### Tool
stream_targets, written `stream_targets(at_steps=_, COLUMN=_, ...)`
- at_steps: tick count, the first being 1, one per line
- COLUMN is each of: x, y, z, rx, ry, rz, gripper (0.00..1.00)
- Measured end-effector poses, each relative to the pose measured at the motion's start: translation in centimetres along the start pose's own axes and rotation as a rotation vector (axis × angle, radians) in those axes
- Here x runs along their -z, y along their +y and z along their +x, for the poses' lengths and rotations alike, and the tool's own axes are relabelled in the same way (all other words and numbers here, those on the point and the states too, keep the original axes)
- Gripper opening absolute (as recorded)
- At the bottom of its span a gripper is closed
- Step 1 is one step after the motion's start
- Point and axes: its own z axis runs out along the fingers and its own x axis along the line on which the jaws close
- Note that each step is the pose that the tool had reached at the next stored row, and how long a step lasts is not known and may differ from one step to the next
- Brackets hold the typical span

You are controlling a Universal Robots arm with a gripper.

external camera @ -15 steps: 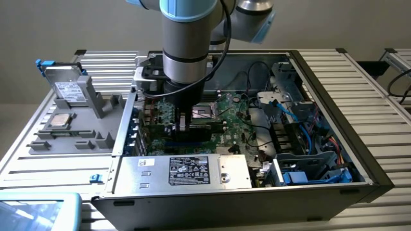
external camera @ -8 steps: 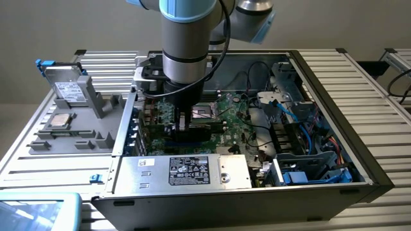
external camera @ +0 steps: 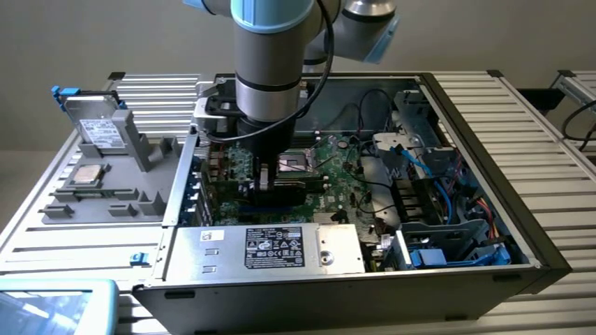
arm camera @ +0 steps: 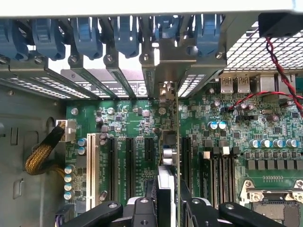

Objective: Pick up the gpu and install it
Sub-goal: 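Insert the gpu into the slot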

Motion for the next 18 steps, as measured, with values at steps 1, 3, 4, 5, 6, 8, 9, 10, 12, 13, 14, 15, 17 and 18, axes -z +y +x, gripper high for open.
stream_targets(at_steps=1, x=-0.01, y=0.00, z=0.00, rx=0.000, ry=0.0003, rz=0.0001, gripper=0.29)
stream_targets(at_steps=3, x=-0.04, y=0.01, z=-0.01, rx=0.000, ry=0.0003, rz=0.0002, gripper=0.29)
stream_targets(at_steps=4, x=-0.05, y=0.03, z=-0.03, rx=0.000, ry=0.0002, rz=0.0003, gripper=0.29)
stream_targets(at_steps=5, x=-0.06, y=0.08, z=-0.05, rx=0.000, ry=0.0001, rz=0.0005, gripper=0.29)
stream_targets(at_steps=6, x=-0.06, y=0.12, z=-0.05, rx=0.000, ry=0.0003, rz=0.0004, gripper=0.29)
stream_targets(at_steps=8, x=-0.07, y=0.12, z=-0.05, rx=0.000, ry=0.0005, rz=0.0001, gripper=0.29)
stream_targets(at_steps=9, x=-0.07, y=0.13, z=-0.05, rx=0.000, ry=0.0009, rz=0.0000, gripper=0.29)
stream_targets(at_steps=10, x=-0.10, y=0.13, z=-0.06, rx=0.000, ry=0.0014, rz=0.0002, gripper=0.29)
stream_targets(at_steps=12, x=-0.11, y=0.15, z=-0.09, rx=-0.001, ry=0.0017, rz=0.0005, gripper=0.29)
stream_targets(at_steps=13, x=-0.11, y=0.17, z=-0.13, rx=-0.001, ry=0.0020, rz=0.0004, gripper=0.29)
stream_targets(at_steps=14, x=-0.12, y=0.19, z=-0.14, rx=0.000, ry=0.0021, rz=0.0004, gripper=0.29)
stream_targets(at_steps=15, x=-0.12, y=0.20, z=-0.14, rx=0.000, ry=0.0023, rz=0.0003, gripper=0.29)
stream_targets(at_steps=17, x=-0.12, y=0.19, z=-0.14, rx=0.000, ry=0.0026, rz=0.0002, gripper=0.29)
stream_targets(at_steps=18, x=-0.14, y=0.19, z=-0.15, rx=0.000, ry=0.0032, rz=0.0003, gripper=0.29)
